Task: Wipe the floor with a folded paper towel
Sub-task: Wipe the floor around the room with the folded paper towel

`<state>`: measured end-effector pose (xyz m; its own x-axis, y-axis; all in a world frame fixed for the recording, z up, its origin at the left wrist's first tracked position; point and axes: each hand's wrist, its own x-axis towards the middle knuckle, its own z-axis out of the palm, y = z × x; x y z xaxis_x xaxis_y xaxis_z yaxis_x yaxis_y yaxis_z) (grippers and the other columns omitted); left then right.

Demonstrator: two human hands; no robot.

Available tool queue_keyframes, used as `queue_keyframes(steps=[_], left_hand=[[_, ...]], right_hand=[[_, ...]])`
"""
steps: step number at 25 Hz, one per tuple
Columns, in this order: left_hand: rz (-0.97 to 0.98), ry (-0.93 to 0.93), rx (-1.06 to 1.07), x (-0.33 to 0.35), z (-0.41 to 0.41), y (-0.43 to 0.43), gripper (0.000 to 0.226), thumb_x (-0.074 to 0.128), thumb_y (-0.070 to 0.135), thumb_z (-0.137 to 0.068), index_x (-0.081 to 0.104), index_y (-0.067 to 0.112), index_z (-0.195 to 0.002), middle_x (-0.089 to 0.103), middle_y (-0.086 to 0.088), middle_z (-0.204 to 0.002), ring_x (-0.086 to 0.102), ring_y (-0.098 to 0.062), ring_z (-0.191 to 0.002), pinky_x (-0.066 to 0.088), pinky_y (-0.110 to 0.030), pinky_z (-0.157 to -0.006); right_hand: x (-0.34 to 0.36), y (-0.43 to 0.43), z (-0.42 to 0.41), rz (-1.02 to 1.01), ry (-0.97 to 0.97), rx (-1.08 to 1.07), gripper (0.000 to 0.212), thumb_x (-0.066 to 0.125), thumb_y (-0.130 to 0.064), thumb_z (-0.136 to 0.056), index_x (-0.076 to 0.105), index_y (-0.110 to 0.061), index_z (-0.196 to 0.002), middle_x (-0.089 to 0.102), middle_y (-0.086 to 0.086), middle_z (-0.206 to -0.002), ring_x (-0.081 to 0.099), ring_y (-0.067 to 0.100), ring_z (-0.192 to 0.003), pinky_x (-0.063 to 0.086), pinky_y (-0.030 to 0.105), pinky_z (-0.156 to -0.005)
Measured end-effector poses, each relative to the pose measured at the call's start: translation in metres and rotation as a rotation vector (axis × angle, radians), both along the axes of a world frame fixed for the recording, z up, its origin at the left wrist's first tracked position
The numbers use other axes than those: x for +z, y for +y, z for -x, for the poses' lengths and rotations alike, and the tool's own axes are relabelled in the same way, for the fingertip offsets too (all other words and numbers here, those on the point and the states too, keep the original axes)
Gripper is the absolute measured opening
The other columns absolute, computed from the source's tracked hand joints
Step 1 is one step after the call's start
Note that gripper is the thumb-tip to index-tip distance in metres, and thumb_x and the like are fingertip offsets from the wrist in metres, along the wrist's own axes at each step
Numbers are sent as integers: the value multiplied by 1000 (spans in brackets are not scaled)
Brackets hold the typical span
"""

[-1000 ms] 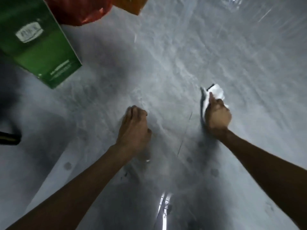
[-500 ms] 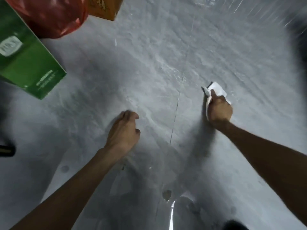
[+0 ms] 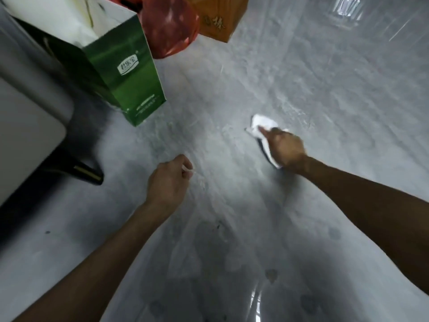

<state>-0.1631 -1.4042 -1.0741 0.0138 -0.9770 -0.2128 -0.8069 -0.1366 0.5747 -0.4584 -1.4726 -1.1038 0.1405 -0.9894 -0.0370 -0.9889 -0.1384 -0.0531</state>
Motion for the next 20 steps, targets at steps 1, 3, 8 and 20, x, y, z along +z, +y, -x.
queue_keyframes(steps=[1, 3, 8, 20], left_hand=[[-6, -20, 5, 0, -5, 3, 9, 55, 17, -93, 62, 21, -92, 70, -6, -83, 66, -25, -77, 57, -40, -71], [8, -62, 22, 1, -14, 5, 10, 52, 19, -94, 62, 20, -96, 71, -9, -87, 66, -27, -80, 56, -41, -72], [58, -11, -9, -1, 3, -4, 19, 52, 6, -87, 63, 15, -100, 67, -9, -102, 63, -27, -95, 51, -34, -84], [22, -19, -457, -27, 157, 23, 54, 50, -1, -78, 45, 3, -132, 48, -19, -136, 43, -31, -131, 35, -35, -110]], right_hand=[[-1, -12, 6, 27, -37, -287, 45, 29, -39, -99, 45, -24, -138, 57, 18, -130, 59, 37, -112, 46, 42, -96], [-8, -11, -36, 18, -19, -436, 39, 31, -22, -102, 40, -16, -140, 60, 22, -119, 63, 39, -101, 50, 43, -86], [-36, 105, -128, -10, -135, 735, 43, 42, -14, -91, 60, -20, -130, 62, 5, -78, 61, 22, -69, 48, 33, -55], [-51, 185, -4, 170, -89, -29, 59, 65, -7, -80, 53, -20, -136, 59, 9, -82, 60, 29, -63, 43, 37, -57]])
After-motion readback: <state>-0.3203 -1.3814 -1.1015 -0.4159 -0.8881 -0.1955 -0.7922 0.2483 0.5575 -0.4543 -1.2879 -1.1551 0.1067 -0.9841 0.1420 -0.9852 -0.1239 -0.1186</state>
